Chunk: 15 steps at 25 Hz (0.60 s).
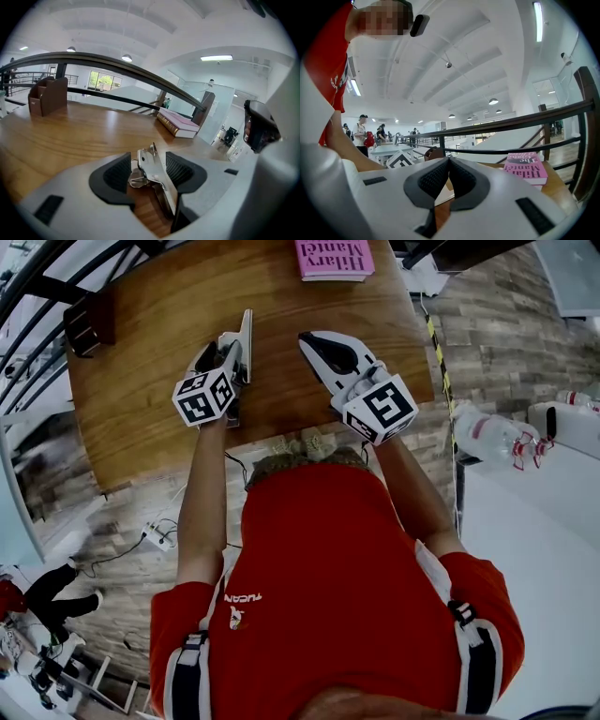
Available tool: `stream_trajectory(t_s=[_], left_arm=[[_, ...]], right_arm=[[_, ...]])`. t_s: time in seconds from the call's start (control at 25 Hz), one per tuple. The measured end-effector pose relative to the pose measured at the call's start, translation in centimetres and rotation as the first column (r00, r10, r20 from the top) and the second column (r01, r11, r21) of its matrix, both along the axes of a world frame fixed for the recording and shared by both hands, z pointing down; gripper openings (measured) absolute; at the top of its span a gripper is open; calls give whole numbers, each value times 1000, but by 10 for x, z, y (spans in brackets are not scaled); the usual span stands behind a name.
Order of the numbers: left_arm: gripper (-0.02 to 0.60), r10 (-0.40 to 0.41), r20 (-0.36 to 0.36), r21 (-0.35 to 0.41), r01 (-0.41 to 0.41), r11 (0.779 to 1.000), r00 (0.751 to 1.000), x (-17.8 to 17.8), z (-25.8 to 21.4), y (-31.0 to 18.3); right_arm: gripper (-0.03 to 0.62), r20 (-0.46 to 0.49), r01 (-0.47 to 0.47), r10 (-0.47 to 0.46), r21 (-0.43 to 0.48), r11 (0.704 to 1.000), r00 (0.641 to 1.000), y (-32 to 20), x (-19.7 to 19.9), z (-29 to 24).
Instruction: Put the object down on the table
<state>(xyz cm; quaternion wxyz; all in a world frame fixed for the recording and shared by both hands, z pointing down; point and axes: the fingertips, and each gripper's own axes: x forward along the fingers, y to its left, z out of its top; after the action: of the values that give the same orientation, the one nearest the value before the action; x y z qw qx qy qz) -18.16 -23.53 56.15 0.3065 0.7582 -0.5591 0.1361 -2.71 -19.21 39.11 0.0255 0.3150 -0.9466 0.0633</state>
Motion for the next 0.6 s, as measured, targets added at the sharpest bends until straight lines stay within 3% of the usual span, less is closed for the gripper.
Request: stream_trajectory(t_s=[0.32, 0.6], left_arm=[[224, -17, -12, 142, 18, 990, 1000, -7, -50, 5], [191, 14, -65, 352, 10, 936, 998, 3, -135, 17]], right_arm=[[25, 19, 9, -10, 17, 1000, 1000, 5, -9, -9], [25, 71, 20, -23, 41, 999, 997, 9, -15, -25]])
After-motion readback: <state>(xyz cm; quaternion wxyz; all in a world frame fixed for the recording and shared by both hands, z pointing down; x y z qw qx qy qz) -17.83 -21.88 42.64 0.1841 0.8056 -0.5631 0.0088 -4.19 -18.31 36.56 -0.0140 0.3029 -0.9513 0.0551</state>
